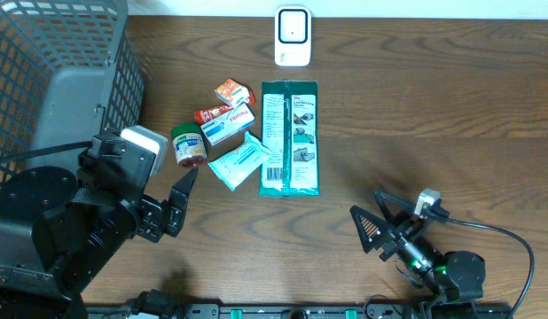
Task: Scan the item barcode
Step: 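Move the left arm aside and reach the right gripper to the glove pack, then grasp the glove pack with the right gripper and lift it toward the scanner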
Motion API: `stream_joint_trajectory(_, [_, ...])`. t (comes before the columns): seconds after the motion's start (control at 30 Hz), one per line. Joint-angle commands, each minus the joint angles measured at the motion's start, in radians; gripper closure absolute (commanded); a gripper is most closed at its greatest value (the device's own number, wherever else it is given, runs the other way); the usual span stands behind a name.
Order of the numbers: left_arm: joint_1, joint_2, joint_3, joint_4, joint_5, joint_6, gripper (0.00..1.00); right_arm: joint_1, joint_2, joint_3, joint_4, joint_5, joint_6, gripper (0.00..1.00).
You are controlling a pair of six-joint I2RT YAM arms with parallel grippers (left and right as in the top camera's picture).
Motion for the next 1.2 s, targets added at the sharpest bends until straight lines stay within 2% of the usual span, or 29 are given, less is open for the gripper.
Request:
stream_joint_trajectory(0.0, [0.003, 0.001, 0.005, 0.001, -0.013, -0.005, 0.14, -0.005, 0.093, 0.097, -0.029, 0.004, -0.131, 0.01])
stream_joint_trajectory(0.17, [0.003, 0.001, 0.005, 0.001, -0.013, -0.005, 0.14, -0.004, 0.325, 0.253, -0.116, 0.01, -0.28, 0.01])
stream_joint_trajectory(0.37, [0.003, 0.001, 0.005, 0.001, -0.013, -0.005, 0.14, 0.02, 0.706, 0.505, -0.166, 0.01, -0.441, 0.01])
stream_joint_trajectory(0.47, [0.003, 0.001, 0.005, 0.001, -0.013, -0.005, 0.14, 0.074, 0.848, 0.612, -0.203, 0.035, -0.492, 0.01])
stream_joint_trajectory(0.5, [0.003, 0.001, 0.005, 0.001, -0.013, -0.005, 0.14, 0.134, 0.948, 0.685, -0.251, 0.098, -0.532, 0.01])
stream_joint_trajectory(0.6, [0.003, 0.001, 0.005, 0.001, -0.013, -0.005, 0.14, 0.241, 1.082, 0.776, -0.309, 0.223, -0.585, 0.01])
stream_joint_trajectory(0.8, [0.003, 0.001, 0.005, 0.001, -0.013, -0.005, 0.14, 0.384, 1.304, 0.867, -0.313, 0.365, -0.594, 0.01])
stream_joint_trajectory(0.87, [0.003, 0.001, 0.005, 0.001, -0.013, -0.005, 0.14, 0.394, 1.358, 0.867, -0.285, 0.365, -0.596, 0.01])
stream_joint_trajectory(0.97, [0.003, 0.001, 0.005, 0.001, -0.013, -0.005, 0.14, 0.395, 1.469, 0.868, -0.235, 0.394, -0.585, 0.12])
stream_joint_trajectory(1.17, [0.003, 0.001, 0.005, 0.001, -0.013, -0.005, 0.14, 0.394, 1.604, 0.88, -0.201, 0.493, -0.479, 0.1])
